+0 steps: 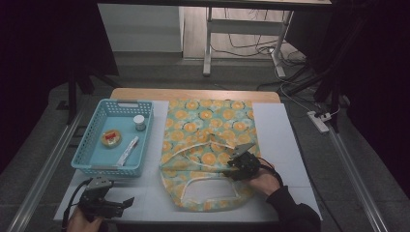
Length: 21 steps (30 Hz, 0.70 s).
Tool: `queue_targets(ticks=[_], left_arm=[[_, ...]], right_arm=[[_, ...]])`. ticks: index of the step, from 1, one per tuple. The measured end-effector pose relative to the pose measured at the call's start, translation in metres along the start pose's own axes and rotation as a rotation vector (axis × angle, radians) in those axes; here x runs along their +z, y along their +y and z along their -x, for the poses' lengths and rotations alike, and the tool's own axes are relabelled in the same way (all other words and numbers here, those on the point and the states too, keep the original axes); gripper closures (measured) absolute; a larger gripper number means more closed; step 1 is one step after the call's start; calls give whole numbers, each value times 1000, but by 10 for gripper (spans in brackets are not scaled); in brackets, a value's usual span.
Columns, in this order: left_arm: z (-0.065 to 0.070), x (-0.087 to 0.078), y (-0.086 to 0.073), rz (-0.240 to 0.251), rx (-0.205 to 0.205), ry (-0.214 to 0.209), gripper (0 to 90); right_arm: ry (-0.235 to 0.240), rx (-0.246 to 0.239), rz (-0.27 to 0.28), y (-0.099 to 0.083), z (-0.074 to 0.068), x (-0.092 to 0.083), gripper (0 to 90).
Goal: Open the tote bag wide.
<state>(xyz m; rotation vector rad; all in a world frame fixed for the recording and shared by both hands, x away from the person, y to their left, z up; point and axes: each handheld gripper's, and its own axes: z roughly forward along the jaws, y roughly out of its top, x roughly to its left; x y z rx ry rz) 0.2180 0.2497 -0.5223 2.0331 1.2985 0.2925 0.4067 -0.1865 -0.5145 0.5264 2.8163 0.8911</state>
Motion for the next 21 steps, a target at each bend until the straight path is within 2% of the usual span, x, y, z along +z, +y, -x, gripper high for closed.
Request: queue_targets(ticks=[2,3,5,6,8,10,12,15,21], left_arm=[[0,0,0,1,0,1,0],[0,0,0,1,0,1,0],[0,0,0,-1,-2,0,0],[0,0,0,0,-2,0,0],[0,0,0,-1,-3,1,0],[0,0,0,0,-3,0,0],[0,0,0,0,-3,1,0],[0,0,0,0,-3,1,0],[0,0,0,0,-5,0,0]], right_arm=[[7,10,-5,2,2,0,868],[2,4,-15,3,2,1,897],[6,2,-30,7,1,0,900],[30,16,-22,9,1,-1,900],[51,32,21,14,1,-5,900],[45,19,41,20,0,-10,900],[54,33,68,25,0,-15,900],[73,60,93,33,2,-18,900],[80,72,151,51,3,-27,900]])
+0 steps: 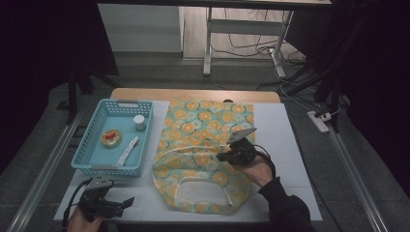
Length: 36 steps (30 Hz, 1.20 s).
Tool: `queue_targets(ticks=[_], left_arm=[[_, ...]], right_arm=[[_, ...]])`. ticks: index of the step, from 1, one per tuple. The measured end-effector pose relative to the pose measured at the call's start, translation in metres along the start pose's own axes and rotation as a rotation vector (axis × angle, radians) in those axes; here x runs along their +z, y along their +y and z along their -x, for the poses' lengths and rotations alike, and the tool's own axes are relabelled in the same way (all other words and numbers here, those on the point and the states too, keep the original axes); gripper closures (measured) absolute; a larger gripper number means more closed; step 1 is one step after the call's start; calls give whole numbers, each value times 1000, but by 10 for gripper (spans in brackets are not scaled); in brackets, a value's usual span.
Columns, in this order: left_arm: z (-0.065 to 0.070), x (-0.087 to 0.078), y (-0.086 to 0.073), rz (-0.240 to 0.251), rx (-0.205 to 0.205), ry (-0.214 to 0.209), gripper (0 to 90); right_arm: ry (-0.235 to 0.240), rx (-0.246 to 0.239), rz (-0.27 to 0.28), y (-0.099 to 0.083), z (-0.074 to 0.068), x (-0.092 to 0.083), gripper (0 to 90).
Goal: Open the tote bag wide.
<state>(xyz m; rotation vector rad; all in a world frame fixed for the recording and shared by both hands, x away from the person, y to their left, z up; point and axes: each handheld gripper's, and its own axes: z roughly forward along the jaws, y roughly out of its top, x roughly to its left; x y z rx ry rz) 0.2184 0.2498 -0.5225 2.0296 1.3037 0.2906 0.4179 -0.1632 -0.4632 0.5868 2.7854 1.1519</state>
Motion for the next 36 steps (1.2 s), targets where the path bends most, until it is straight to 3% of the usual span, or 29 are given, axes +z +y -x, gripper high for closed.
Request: queue_targets(ticks=[17,24,29,36], left_arm=[[-1,-1,-1,9,-6,-5,0],[-1,-2,-1,9,-13,-12,0],[-4,-6,-3,35,-25,-34,0],[-5,-8,-4,63,-20,-23,0]], right_arm=[[-9,-9,123,51,4,-17,900],[-4,-7,154,61,9,-20,900],[-6,-13,179,66,9,-24,900],[-10,-19,194,66,8,-25,900]])
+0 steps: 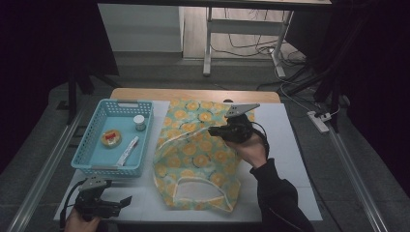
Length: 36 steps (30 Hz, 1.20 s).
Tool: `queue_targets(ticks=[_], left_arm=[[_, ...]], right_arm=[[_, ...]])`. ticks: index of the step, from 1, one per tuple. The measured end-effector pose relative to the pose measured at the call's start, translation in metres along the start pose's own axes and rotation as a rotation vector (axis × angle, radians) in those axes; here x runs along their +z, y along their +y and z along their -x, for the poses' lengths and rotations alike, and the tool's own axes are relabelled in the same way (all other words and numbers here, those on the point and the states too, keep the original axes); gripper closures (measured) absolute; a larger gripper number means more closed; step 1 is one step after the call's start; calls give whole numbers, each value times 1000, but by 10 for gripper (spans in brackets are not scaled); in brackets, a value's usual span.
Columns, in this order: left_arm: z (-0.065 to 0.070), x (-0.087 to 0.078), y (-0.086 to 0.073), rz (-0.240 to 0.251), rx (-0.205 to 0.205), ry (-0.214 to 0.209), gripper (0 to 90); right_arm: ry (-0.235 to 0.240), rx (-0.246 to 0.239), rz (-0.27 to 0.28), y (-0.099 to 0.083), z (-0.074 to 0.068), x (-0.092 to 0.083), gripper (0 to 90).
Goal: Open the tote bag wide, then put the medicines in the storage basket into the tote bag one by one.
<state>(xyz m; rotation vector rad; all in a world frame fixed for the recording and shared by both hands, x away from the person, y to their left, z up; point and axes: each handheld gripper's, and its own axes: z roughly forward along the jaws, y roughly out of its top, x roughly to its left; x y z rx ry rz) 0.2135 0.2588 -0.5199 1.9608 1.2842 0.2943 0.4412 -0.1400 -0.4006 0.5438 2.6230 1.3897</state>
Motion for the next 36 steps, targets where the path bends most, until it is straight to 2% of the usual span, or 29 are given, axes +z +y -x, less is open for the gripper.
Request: queue_targets(ticks=[7,13,17,25,32,36], left_arm=[[-1,-1,-1,10,-9,-22,0],[-5,-3,-2,33,-31,-32,0],[-5,-4,-2,39,-32,-23,0],[-3,-7,0,49,-8,-9,0],[-7,-12,2,71,-9,-21,0],[-8,-14,4,87,22,-23,0]], right_arm=[[-6,-39,1,-2,0,-3,900],[-14,-28,3,-3,1,-2,900],[-12,-16,11,-4,2,-2,900],[-9,-12,14,-4,1,-2,900],[-6,-22,10,-5,1,-3,900],[-6,-33,4,-5,1,-2,900]])
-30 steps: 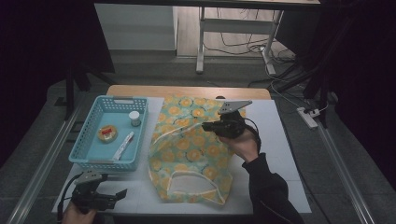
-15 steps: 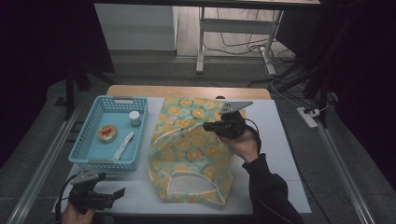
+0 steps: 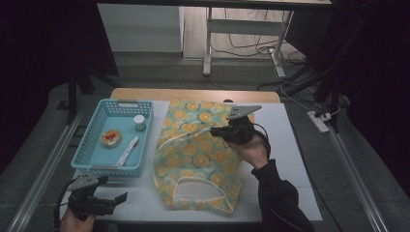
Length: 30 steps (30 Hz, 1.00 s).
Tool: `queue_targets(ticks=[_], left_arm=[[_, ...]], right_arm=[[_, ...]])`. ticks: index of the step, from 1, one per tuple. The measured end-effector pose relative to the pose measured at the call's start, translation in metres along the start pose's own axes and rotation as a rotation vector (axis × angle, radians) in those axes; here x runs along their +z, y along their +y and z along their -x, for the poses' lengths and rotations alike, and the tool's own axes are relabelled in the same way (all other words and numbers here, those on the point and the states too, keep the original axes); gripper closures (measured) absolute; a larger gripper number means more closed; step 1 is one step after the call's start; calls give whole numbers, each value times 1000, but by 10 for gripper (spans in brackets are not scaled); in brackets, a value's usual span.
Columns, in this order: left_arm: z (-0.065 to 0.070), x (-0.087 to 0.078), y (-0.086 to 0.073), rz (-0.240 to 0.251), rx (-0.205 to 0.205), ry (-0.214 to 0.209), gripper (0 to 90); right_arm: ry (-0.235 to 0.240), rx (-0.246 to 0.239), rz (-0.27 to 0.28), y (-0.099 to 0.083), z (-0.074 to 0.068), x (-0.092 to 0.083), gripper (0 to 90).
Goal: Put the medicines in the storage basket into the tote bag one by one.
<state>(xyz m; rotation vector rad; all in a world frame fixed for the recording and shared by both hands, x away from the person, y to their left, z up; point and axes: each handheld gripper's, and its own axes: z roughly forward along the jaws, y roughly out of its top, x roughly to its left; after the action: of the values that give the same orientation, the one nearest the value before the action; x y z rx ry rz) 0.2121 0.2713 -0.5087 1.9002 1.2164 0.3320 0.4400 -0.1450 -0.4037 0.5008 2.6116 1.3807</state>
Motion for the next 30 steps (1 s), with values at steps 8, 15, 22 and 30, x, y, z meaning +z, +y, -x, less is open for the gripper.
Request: queue_targets(ticks=[8,15,22,30], left_arm=[[-5,-11,7,46,-34,-43,0],[-9,-16,16,38,-45,-37,0],[-16,-18,30,77,-32,-16,6],[-28,-11,43,69,-56,7,14]], right_arm=[[0,12,-1,-2,2,2,900],[4,-5,-4,-1,1,1,900],[-3,-9,-12,-1,0,2,900],[-6,3,-6,-1,2,1,900]])
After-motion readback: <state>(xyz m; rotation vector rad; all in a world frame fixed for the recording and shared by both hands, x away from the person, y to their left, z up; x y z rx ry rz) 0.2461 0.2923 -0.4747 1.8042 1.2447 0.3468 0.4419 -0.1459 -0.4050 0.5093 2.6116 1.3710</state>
